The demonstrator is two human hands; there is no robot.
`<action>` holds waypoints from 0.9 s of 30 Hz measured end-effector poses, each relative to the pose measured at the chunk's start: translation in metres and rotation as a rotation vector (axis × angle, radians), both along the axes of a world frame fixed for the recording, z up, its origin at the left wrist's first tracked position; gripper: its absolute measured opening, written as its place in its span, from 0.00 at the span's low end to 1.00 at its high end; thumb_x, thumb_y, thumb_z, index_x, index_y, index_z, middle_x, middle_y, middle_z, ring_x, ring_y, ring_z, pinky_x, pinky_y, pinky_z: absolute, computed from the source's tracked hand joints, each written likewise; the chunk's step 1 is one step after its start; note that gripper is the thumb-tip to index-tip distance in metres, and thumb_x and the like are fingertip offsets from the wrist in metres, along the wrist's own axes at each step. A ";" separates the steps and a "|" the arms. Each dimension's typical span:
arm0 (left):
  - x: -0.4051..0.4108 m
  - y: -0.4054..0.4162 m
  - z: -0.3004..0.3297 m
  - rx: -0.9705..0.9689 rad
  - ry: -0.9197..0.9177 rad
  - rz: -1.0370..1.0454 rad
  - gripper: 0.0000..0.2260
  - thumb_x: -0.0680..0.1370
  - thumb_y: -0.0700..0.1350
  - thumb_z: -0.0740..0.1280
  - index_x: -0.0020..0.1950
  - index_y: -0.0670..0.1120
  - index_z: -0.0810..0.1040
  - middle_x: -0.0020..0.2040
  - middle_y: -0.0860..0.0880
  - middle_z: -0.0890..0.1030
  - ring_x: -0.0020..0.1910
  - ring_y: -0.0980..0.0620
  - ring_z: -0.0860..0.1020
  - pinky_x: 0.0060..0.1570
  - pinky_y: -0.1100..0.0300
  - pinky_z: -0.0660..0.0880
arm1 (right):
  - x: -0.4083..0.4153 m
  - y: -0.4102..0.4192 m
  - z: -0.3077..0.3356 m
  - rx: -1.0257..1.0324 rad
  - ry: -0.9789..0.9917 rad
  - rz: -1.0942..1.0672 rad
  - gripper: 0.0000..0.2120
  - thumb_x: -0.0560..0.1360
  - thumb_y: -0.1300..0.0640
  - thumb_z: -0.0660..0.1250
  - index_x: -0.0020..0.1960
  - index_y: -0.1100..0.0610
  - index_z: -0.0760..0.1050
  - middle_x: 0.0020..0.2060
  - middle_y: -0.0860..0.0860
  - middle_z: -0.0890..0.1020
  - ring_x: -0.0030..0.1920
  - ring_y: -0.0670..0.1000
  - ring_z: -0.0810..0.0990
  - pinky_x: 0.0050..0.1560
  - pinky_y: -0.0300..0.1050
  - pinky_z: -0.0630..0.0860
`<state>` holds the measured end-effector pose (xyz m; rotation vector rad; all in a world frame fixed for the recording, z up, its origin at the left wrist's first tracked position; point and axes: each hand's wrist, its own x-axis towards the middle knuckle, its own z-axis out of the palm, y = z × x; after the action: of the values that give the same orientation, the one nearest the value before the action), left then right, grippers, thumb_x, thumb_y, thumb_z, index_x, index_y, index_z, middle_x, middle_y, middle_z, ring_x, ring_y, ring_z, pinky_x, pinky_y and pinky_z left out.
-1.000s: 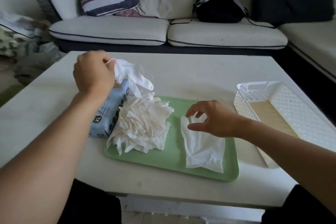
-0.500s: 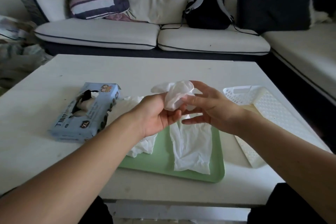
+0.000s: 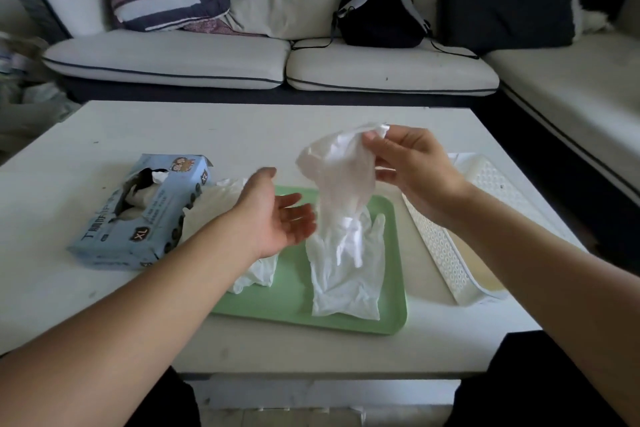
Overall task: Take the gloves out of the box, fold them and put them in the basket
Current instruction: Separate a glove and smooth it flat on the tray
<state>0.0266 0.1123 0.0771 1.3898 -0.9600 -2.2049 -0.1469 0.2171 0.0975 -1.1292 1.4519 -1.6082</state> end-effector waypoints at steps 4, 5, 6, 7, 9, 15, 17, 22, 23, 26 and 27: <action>-0.002 -0.008 0.004 -0.616 0.009 -0.077 0.33 0.68 0.72 0.66 0.62 0.49 0.76 0.55 0.51 0.79 0.55 0.51 0.77 0.54 0.53 0.74 | -0.007 -0.001 0.003 0.110 -0.147 0.083 0.10 0.81 0.58 0.64 0.49 0.63 0.81 0.40 0.57 0.82 0.39 0.52 0.79 0.43 0.45 0.77; -0.002 -0.007 0.005 -0.753 0.039 -0.238 0.38 0.64 0.71 0.70 0.67 0.52 0.74 0.61 0.54 0.79 0.61 0.55 0.77 0.59 0.55 0.73 | -0.006 -0.001 0.002 0.129 -0.178 0.125 0.10 0.81 0.59 0.63 0.50 0.64 0.81 0.42 0.58 0.81 0.40 0.54 0.79 0.44 0.45 0.77; -0.003 -0.008 0.006 -0.814 0.072 -0.375 0.40 0.61 0.67 0.76 0.70 0.53 0.73 0.64 0.54 0.79 0.64 0.57 0.77 0.62 0.57 0.73 | -0.005 -0.001 0.000 0.143 -0.194 0.157 0.11 0.82 0.59 0.63 0.53 0.66 0.80 0.44 0.61 0.81 0.42 0.56 0.79 0.44 0.47 0.77; -0.004 -0.009 0.006 -0.812 0.114 -0.460 0.39 0.60 0.60 0.81 0.68 0.51 0.75 0.63 0.52 0.81 0.63 0.55 0.79 0.62 0.57 0.75 | -0.004 -0.002 -0.001 0.160 -0.198 0.177 0.13 0.82 0.59 0.62 0.57 0.68 0.78 0.47 0.62 0.80 0.43 0.57 0.79 0.44 0.48 0.77; -0.003 -0.010 0.006 -0.801 0.185 -0.503 0.25 0.63 0.49 0.85 0.57 0.47 0.82 0.53 0.49 0.86 0.52 0.51 0.84 0.53 0.57 0.79 | -0.004 -0.003 -0.001 0.211 -0.207 0.176 0.16 0.83 0.59 0.59 0.63 0.68 0.76 0.49 0.61 0.81 0.44 0.56 0.81 0.42 0.48 0.79; -0.005 -0.011 0.014 -0.834 0.253 -0.433 0.16 0.68 0.48 0.76 0.55 0.49 0.80 0.43 0.52 0.84 0.39 0.55 0.81 0.37 0.63 0.75 | -0.015 0.005 0.000 0.283 -0.161 0.072 0.14 0.81 0.59 0.59 0.60 0.63 0.80 0.52 0.59 0.83 0.51 0.59 0.81 0.52 0.53 0.79; -0.005 -0.010 0.014 -1.020 0.218 -0.453 0.17 0.72 0.44 0.76 0.58 0.52 0.78 0.47 0.50 0.83 0.38 0.52 0.82 0.40 0.61 0.78 | -0.016 0.007 0.000 0.281 -0.159 0.075 0.15 0.82 0.60 0.58 0.61 0.65 0.80 0.56 0.63 0.83 0.53 0.60 0.81 0.56 0.56 0.78; -0.005 -0.006 0.007 -1.349 0.144 -0.464 0.07 0.79 0.38 0.71 0.53 0.50 0.83 0.52 0.53 0.83 0.43 0.54 0.85 0.48 0.49 0.82 | -0.014 0.007 -0.001 0.277 -0.211 0.107 0.14 0.82 0.62 0.58 0.59 0.65 0.80 0.54 0.62 0.83 0.52 0.60 0.82 0.56 0.56 0.80; -0.004 -0.005 0.005 -1.360 0.123 -0.478 0.06 0.79 0.39 0.72 0.53 0.49 0.84 0.53 0.54 0.84 0.44 0.54 0.85 0.48 0.48 0.83 | -0.014 0.007 -0.001 0.278 -0.218 0.123 0.14 0.82 0.62 0.58 0.59 0.65 0.80 0.54 0.62 0.83 0.53 0.60 0.82 0.57 0.57 0.80; -0.002 -0.003 0.001 -1.360 0.106 -0.499 0.08 0.81 0.39 0.70 0.55 0.51 0.84 0.52 0.55 0.85 0.44 0.55 0.84 0.44 0.57 0.82 | -0.014 0.005 -0.002 0.278 -0.236 0.181 0.16 0.81 0.61 0.57 0.60 0.66 0.79 0.55 0.62 0.83 0.54 0.60 0.82 0.61 0.58 0.77; -0.001 -0.004 0.000 -1.379 0.105 -0.491 0.09 0.81 0.39 0.69 0.55 0.52 0.83 0.50 0.55 0.85 0.44 0.55 0.84 0.43 0.60 0.81 | -0.014 0.004 -0.002 0.274 -0.255 0.191 0.16 0.81 0.62 0.57 0.61 0.66 0.79 0.56 0.62 0.82 0.55 0.60 0.81 0.62 0.58 0.77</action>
<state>0.0252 0.1087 0.0767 0.3695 -2.2598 -1.1502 -0.1607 0.2214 0.0956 -0.8448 1.3070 -1.3206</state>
